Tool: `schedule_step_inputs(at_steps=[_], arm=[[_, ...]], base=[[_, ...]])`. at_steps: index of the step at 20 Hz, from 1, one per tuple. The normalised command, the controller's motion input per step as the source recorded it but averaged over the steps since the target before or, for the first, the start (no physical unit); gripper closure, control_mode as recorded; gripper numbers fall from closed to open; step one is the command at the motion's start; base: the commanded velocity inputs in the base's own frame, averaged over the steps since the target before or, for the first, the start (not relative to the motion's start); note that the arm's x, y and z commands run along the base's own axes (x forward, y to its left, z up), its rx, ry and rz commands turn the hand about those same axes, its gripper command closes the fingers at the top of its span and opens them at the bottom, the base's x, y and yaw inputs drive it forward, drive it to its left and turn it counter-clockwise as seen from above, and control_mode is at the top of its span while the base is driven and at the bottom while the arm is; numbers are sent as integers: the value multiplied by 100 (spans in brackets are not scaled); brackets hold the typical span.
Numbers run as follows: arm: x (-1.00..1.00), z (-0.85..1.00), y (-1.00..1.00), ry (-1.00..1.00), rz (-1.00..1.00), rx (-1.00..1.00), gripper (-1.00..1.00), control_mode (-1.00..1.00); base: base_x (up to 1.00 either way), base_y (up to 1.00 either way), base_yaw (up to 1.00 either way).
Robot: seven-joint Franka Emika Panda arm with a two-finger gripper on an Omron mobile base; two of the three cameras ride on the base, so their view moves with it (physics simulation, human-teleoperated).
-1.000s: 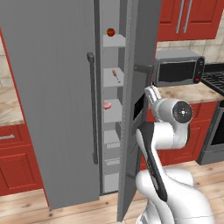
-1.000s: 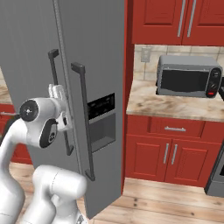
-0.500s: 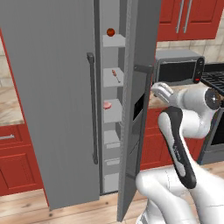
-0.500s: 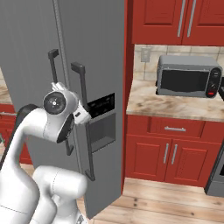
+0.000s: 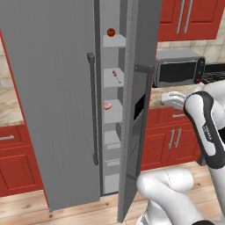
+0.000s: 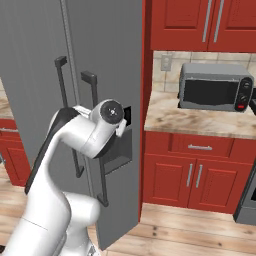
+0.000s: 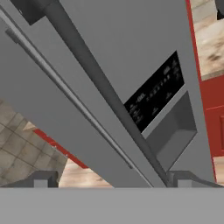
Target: Store the kebab skewer in the freezer for long-term storage. Close the freezer door after placing the cooked food.
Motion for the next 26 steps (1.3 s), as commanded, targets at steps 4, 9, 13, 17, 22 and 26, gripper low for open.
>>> schedule_step_inputs(at_steps=[4,9,13,17,22,26], arm=[[2,0,0,4,0,0,-100,-100],[9,-8,3,0,0,-2,-100,-100],[41,-12,20,0,0,-7,-100,-100],[40,-7,9,0,0,-7,-100,-100],[29,-11,0,0,0,-7,-100,-100],[31,-14,0,0,0,-5,-100,-100]], base=[[0,0,0],[0,0,0],[0,0,0],[0,0,0],[0,0,0],[0,0,0]])
